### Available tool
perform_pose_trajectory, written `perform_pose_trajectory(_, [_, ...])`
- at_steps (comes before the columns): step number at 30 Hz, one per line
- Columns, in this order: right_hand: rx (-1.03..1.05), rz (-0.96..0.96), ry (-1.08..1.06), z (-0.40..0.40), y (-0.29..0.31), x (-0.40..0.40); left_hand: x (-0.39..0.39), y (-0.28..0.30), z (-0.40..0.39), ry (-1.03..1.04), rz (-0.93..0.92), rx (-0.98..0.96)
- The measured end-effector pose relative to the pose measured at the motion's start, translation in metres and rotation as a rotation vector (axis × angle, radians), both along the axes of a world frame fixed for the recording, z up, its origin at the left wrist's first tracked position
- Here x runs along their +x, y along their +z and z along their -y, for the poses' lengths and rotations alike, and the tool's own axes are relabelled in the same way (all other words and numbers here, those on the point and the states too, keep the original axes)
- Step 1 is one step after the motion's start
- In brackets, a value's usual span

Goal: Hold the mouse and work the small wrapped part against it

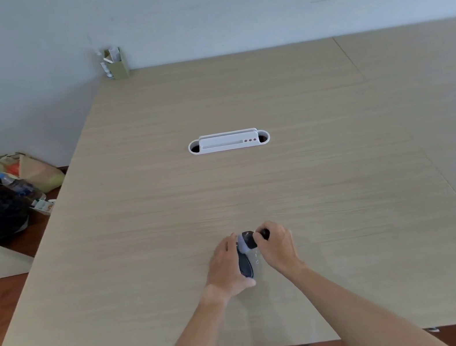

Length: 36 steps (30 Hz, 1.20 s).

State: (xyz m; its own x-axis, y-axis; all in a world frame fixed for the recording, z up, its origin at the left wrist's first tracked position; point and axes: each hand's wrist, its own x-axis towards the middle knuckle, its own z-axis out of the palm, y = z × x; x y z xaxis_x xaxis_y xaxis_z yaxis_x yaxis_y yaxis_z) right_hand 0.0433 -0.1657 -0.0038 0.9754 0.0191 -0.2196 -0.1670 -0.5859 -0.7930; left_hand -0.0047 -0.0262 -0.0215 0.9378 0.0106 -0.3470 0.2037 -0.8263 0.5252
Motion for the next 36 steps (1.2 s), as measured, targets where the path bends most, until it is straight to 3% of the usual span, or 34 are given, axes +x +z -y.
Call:
perform_pose_trajectory(3, [0.034, -0.111, 0.061, -0.002, -0.002, 0.001, -0.005, -0.001, 0.011, 0.194, 0.029, -0.037])
perform_pose_trajectory(7, [-0.089, -0.048, 0.043, 0.004, -0.010, 0.000, -0.006, -0.003, 0.019, 0.306, 0.001, -0.047])
perform_pose_trajectory(14, [-0.006, -0.028, 0.044, 0.001, -0.008, 0.001, -0.001, -0.005, 0.020, 0.302, -0.011, -0.024])
perform_pose_trajectory(20, [-0.217, -0.014, 0.145, 0.012, -0.011, 0.004, -0.002, -0.003, 0.020, 0.326, -0.034, -0.029])
perform_pose_trajectory(25, [-0.014, 0.083, 0.065, 0.005, -0.006, 0.003, -0.005, -0.003, 0.020, 0.352, -0.031, -0.061])
perform_pose_trajectory(33, [-0.225, 0.017, 0.190, 0.001, -0.002, 0.013, -0.004, -0.003, 0.020, 0.363, -0.049, -0.048])
perform_pose_trajectory(36, [-0.103, 0.062, 0.098, -0.004, -0.002, 0.014, -0.003, -0.001, 0.021, 0.360, -0.057, -0.023])
